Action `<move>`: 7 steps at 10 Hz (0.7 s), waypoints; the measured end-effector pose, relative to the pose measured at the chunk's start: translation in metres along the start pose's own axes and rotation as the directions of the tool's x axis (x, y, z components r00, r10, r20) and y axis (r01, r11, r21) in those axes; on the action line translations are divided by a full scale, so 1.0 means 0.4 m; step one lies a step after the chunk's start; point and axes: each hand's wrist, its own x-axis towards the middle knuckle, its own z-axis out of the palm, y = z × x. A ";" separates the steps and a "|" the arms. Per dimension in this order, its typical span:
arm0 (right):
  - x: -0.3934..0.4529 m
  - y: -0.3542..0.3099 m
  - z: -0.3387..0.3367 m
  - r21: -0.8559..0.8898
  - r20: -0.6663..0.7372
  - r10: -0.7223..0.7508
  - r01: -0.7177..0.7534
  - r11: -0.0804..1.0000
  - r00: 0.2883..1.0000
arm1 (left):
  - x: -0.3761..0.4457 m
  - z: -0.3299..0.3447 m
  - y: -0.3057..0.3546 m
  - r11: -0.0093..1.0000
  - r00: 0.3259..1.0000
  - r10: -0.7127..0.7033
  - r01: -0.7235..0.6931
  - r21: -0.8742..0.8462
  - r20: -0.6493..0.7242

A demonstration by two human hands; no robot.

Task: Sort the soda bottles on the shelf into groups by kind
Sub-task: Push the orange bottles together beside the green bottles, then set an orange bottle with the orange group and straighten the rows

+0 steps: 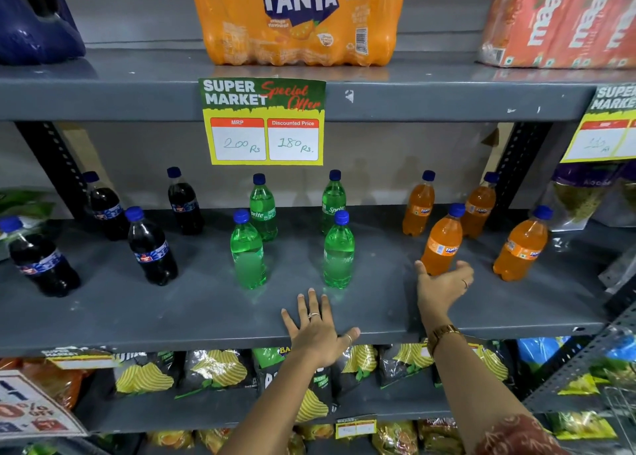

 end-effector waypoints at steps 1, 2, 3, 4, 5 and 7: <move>0.017 -0.002 -0.001 -0.043 0.037 -0.002 0.003 0.999 0.999 | 0.001 0.001 0.000 1.000 1.000 -0.002 0.002 -0.001 -0.002; 0.022 0.001 -0.005 -0.079 0.080 -0.029 0.035 0.996 0.996 | 0.003 0.002 -0.002 1.000 1.000 -0.005 0.005 0.005 -0.004; 0.018 0.000 -0.010 -0.093 0.067 -0.036 0.042 0.995 0.997 | 0.003 0.002 -0.002 1.000 1.000 -0.006 0.006 0.007 -0.007; 0.013 0.002 -0.021 -0.125 0.037 -0.036 0.040 0.991 0.999 | 0.003 0.003 -0.001 1.000 1.000 -0.006 0.006 0.009 -0.006; 0.010 0.005 -0.026 -0.142 0.045 -0.031 0.037 0.989 0.998 | 0.002 0.004 -0.002 1.000 1.000 -0.007 0.007 0.009 -0.007; 0.007 0.007 -0.031 -0.138 0.070 -0.030 0.039 0.990 0.997 | 0.002 0.004 0.000 1.000 1.000 -0.007 0.007 0.009 -0.006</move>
